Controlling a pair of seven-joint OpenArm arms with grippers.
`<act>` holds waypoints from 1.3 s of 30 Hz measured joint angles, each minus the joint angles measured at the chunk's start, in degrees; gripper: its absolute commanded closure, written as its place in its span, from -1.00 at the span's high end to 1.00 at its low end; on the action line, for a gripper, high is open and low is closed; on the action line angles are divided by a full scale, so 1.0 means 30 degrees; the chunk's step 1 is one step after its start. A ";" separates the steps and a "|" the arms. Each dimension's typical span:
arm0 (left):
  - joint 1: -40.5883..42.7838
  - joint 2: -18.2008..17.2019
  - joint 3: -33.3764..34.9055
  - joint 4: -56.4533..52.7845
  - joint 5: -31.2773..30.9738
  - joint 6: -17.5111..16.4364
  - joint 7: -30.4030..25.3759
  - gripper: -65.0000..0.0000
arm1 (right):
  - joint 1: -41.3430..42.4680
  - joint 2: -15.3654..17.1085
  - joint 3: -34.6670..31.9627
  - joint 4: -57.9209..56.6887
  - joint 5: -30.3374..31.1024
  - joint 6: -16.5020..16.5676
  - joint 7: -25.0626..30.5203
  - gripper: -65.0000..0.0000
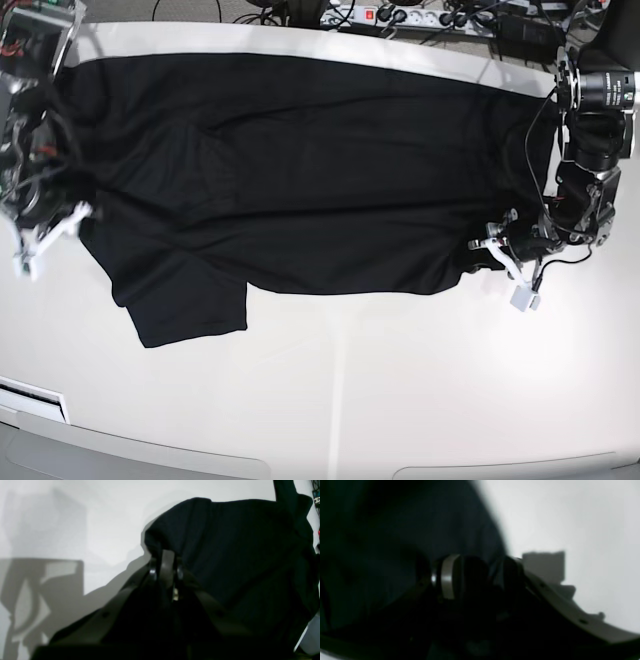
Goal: Layout the t-shirt on the table in an organized manner, then fold the t-shirt properly
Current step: 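Pull the held edges with both grippers to smooth the folded shirt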
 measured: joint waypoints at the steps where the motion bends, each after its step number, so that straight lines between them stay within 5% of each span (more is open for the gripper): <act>1: 0.0000 0.0000 0.0000 0.0000 0.0007 0.0007 -0.0007 -1.00 | 0.0262 0.0080 0.0000 -0.0044 0.0000 -0.0051 0.0219 -0.08; 17: 0.0007 0.0007 0.0000 0.0000 -0.0058 -0.0007 0.0066 -1.00 | 0.4167 0.0066 0.0029 -0.9457 -0.0692 0.0576 0.4320 -0.09; 20: 0.0007 0.0015 0.0000 0.0000 -0.0138 -0.0015 0.0073 -1.00 | 0.4211 0.0073 0.0029 -0.9457 -0.1064 0.0517 0.4299 -0.51; 23: 0.0007 0.0007 0.0000 0.0000 -0.0131 -0.0007 0.0073 -1.00 | 0.4138 0.0219 0.0029 -0.9471 -0.1166 0.2127 0.4109 -0.94; 27: -0.0007 0.0000 0.0000 0.0000 -0.0117 -0.0015 0.0080 -1.00 | 0.4109 0.0597 0.0029 -0.9347 -0.0510 0.4211 0.2987 -1.00; 39: -0.0583 -0.0007 0.0015 -0.0036 0.0233 0.0066 0.0452 -1.00 | 0.4080 0.1749 0.0029 -0.7402 0.1865 0.5406 0.1982 -1.00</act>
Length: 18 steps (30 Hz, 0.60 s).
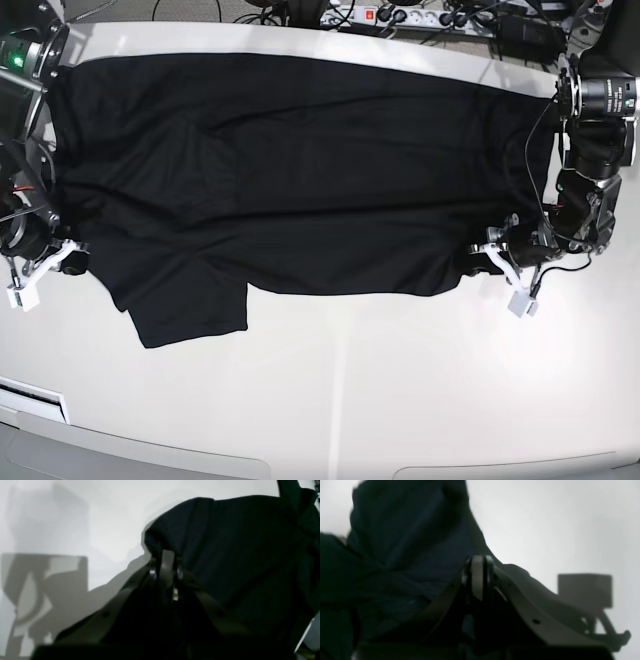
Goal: Layout the t-shirt on the table in an organized manner, then fold the t-shirt properly
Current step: 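Pull the held edges with both grippers to smooth the folded shirt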
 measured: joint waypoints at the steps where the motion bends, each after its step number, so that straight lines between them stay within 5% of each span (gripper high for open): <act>1: 0.0007 0.0007 0.0000 0.0000 -0.0007 0.0000 -0.0022 -1.00 | -0.0015 0.0066 0.0000 0.0066 0.0219 0.0000 -0.0051 -1.00; 8: -0.0342 -0.0029 0.0007 -0.0109 0.0160 -0.0007 0.0248 -1.00 | 0.0685 0.0364 -0.0015 0.0080 0.0648 0.0525 -0.0423 -1.00; 18: -0.3993 -0.0889 0.0036 -0.0138 0.0306 0.0146 0.0328 -1.00 | 0.2936 0.0335 -0.0015 0.0117 0.0867 -0.0080 -0.1188 -1.00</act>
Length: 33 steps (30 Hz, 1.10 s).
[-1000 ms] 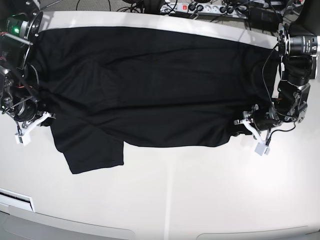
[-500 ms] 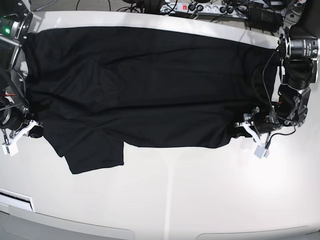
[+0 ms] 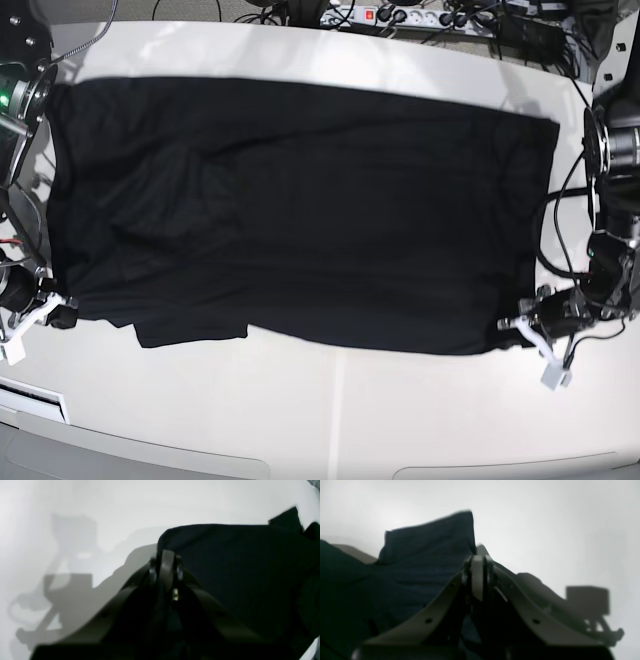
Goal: Layout the t-shirt on the table in an organized manner, then fold the t-shirt properly
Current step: 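Pull the held edges with both grippers to smooth the folded shirt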
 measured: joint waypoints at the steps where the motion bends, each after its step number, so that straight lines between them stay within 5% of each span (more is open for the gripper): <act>1: -0.0160 0.0109 0.0000 -0.0007 0.0022 -0.0007 0.0015 -1.00 | 0.0117 0.0007 0.0000 0.0000 -0.0007 -0.0015 0.0000 -1.00; 6: -0.0736 0.0306 0.0168 -0.0022 0.0131 -0.0153 0.0102 -1.00 | 0.0379 0.0109 0.0000 0.0000 -0.0022 -0.0007 -0.0459 -1.00; 10: -0.0794 0.0168 0.1180 -0.0022 -0.0022 -0.0146 0.0036 -1.00 | 0.0379 0.0131 0.0000 0.0000 0.1945 0.0925 -0.2871 -1.00; 19: -0.0401 -0.0015 0.3279 -0.0022 -0.4371 -0.0153 0.8590 -1.00 | -0.0976 0.0568 0.0000 0.1800 0.5268 0.1435 -0.6834 -1.00; 33: -0.0415 -0.2084 0.3322 -0.0022 -0.9624 -0.0160 1.2152 -1.00 | -0.6441 0.1399 -0.0095 0.9216 0.5268 0.1435 -0.7322 -1.00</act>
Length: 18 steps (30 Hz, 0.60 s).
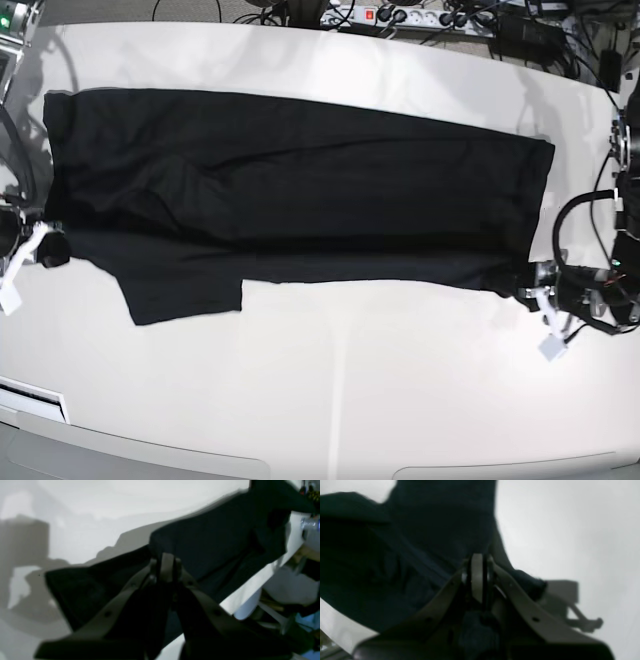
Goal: Layout the t-shirt on the table in an organized manner, then fold the t-shirt properly
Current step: 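Pull the held edges with both grippers to smooth the folded shirt, then release the shirt strip with the right gripper and lift away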
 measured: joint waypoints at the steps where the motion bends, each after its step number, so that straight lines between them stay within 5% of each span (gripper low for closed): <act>1: 0.0000 -0.0175 0.0000 0.0000 -0.0284 0.0007 0.0182 -1.00 | -0.0095 0.0146 0.0000 0.0000 0.0000 0.0000 -0.0262 -1.00; 6: 0.0087 -0.0401 0.0000 0.0000 -0.1770 -0.0007 0.1960 -1.00 | -0.0299 0.0291 0.0000 0.0087 0.0845 0.0000 -0.0831 -1.00; 18: 0.2346 -0.1049 0.0845 0.0036 -0.2193 -0.0051 0.2375 -1.00 | -0.1821 0.0539 0.0000 0.0109 0.0852 0.0007 -0.1231 -1.00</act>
